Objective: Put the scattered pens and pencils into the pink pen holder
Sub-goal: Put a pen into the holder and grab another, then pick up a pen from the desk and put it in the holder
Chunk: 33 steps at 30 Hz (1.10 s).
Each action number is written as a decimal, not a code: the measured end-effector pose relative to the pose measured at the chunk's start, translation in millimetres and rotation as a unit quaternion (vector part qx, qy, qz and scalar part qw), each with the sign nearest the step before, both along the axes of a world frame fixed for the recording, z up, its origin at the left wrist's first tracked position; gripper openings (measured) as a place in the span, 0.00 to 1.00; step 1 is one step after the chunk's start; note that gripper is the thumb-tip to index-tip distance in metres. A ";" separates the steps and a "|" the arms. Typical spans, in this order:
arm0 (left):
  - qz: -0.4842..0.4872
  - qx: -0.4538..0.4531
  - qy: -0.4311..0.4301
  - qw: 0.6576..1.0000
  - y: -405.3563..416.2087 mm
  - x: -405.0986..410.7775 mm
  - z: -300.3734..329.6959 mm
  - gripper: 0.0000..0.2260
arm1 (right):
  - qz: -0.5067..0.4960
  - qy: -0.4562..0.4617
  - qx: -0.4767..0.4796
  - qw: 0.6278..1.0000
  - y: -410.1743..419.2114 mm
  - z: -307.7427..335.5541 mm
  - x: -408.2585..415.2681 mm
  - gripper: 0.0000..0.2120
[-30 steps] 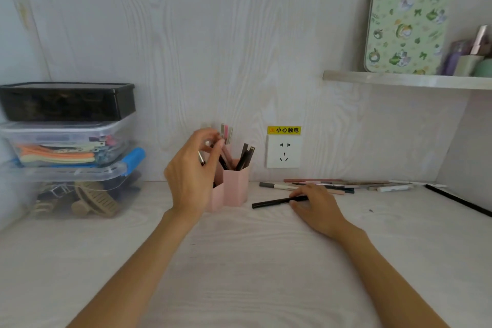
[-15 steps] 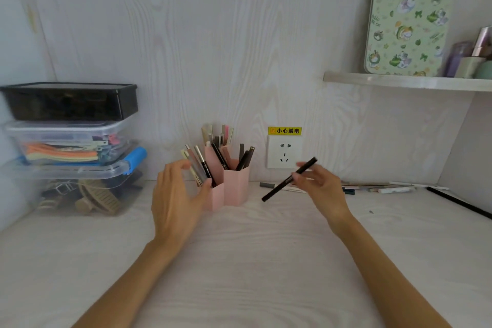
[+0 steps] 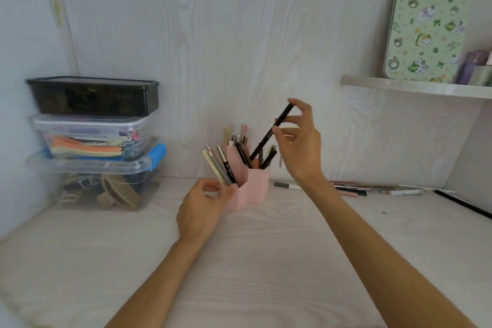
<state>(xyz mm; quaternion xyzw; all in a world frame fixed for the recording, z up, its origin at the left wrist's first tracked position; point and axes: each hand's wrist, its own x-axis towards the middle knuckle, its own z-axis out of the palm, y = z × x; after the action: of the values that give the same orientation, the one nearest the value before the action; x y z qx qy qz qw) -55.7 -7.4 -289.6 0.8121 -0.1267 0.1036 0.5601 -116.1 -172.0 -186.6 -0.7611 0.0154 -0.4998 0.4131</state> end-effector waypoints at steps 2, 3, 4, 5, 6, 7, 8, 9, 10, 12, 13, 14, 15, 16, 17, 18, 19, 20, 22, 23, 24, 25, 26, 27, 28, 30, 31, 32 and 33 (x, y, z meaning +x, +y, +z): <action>0.004 0.005 -0.001 1.000 0.4 -1.1 -0.6 0.14 | -0.032 0.069 -0.088 0.993 4.1 -7.2 9.0 0.23; 0.004 0.010 -0.005 1.000 0.6 -1.6 -0.7 0.14 | -0.063 0.097 -0.147 0.982 3.9 -12.7 11.7 0.21; 0.005 0.017 -0.015 1.000 0.9 -2.1 -0.7 0.13 | -0.097 0.113 -0.206 0.967 3.1 -18.3 13.5 0.18; 0.007 0.028 -0.031 0.999 1.2 -2.9 -0.7 0.12 | -0.121 0.120 -0.255 0.952 1.2 -23.8 14.6 0.16; 0.009 0.041 -0.054 0.998 0.9 -3.9 -0.8 0.11 | -0.131 0.125 -0.288 0.940 -1.6 -28.9 15.3 0.15; 0.009 0.058 -0.081 0.995 0.2 -5.0 -0.6 0.10 | -0.130 0.131 -0.305 0.934 -4.4 -33.3 15.5 0.15; 0.010 0.077 -0.111 0.991 0.4 -6.0 -0.7 0.10 | -0.125 0.133 -0.308 0.934 -6.4 -36.5 15.5 0.16; 0.009 0.094 -0.138 0.986 -1.4 -8.0 -0.4 0.09 | -0.116 0.136 -0.306 0.935 -10.4 -38.1 13.9 0.17; 0.007 0.109 -0.162 0.981 -1.4 -9.5 0.1 0.09 | -0.102 0.139 -0.299 0.939 -13.3 -39.5 12.1 0.17; -0.012 0.127 -0.190 0.973 -3.0 -12.5 1.5 0.07 | -0.069 0.146 -0.262 0.951 -23.3 -43.3 4.5 0.19; -0.028 0.136 -0.198 0.970 -3.1 -14.4 2.3 0.07 | -0.057 0.143 -0.225 0.962 -30.4 -46.3 -0.7 0.20; -0.048 0.145 -0.204 0.967 -3.5 -16.4 3.1 0.06 | -0.056 0.137 -0.179 0.973 -39.5 -50.3 -6.1 0.20; -0.071 0.151 -0.210 0.963 -5.1 -18.5 3.8 0.05 | -0.067 0.134 -0.137 0.979 -51.3 -55.5 -12.1 0.19; -0.096 0.155 -0.216 0.959 -7.7 -20.7 4.6 0.04 | -0.088 0.145 -0.109 0.979 -64.5 -62.0 -18.1 0.19; -0.121 0.161 -0.221 0.954 -12.3 -23.4 5.5 0.02 | -0.116 0.174 -0.096 0.973 -80.2 -69.3 -23.7 0.18; -0.147 0.169 -0.226 0.948 -18.1 -26.5 6.3 0.02 | -0.149 0.223 -0.098 0.958 -96.0 -77.5 -29.8 0.17; -0.173 0.179 -0.229 0.941 -27.1 -29.5 6.4 0.04 | -0.182 0.285 -0.107 0.935 -111.1 -86.1 -35.7 0.17; -0.201 0.190 -0.231 0.933 -36.1 -32.4 6.2 0.06 | -0.204 0.349 -0.118 0.907 -122.5 -94.9 -40.4 0.19; -0.252 0.216 -0.220 0.917 -60.1 -39.0 6.5 0.11 | -0.205 0.440 -0.136 0.864 -138.4 -108.3 -44.7 0.22; -0.270 0.236 -0.214 0.909 -71.7 -42.4 5.9 0.14 | -0.195 0.464 -0.145 0.852 -140.8 -111.8 -44.5 0.23; -0.283 0.261 -0.208 0.899 -85.7 -44.4 5.3 0.17 | -0.187 0.472 -0.158 0.847 -143.2 -113.0 -42.7 0.22; -0.291 0.284 -0.200 0.892 -96.8 -45.1 4.6 0.19 | -0.183 0.471 -0.173 0.845 -142.7 -113.1 -41.6 0.21; -0.295 0.303 -0.184 0.887 -107.0 -44.7 4.6 0.22 | -0.182 0.462 -0.180 0.849 -141.7 -111.9 -41.1 0.20; -0.294 0.320 -0.161 0.886 -117.8 -44.2 3.7 0.24 | -0.182 0.448 -0.180 0.857 -141.8 -111.0 -42.1 0.19; -0.283 0.339 -0.143 0.886 -126.0 -43.3 2.7 0.25 | -0.179 0.431 -0.181 0.866 -141.4 -110.7 -43.4 0.18; -0.241 0.381 -0.135 0.883 -138.5 -42.0 0.5 0.24 | -0.167 0.405 -0.191 0.878 -142.0 -110.9 -46.3 0.18; -0.217 0.398 -0.141 0.880 -141.8 -41.8 0.1 0.23 | -0.162 0.396 -0.199 0.882 -141.3 -109.9 -46.9 0.18; -0.198 0.412 -0.153 0.876 -144.7 -43.1 0.4 0.21 | -0.157 0.388 -0.208 0.884 -141.9 -108.9 -48.0 0.18; -0.181 0.424 -0.175 0.870 -144.8 -44.1 1.6 0.18 | -0.152 0.381 -0.216 0.886 -142.3 -107.1 -48.6 0.19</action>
<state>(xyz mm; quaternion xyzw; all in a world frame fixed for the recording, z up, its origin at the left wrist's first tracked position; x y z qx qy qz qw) -99.8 -152.2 -288.0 0.9028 -0.3995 0.0774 0.1390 -164.7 -314.4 -293.7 -0.9519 0.1785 -0.2184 0.1195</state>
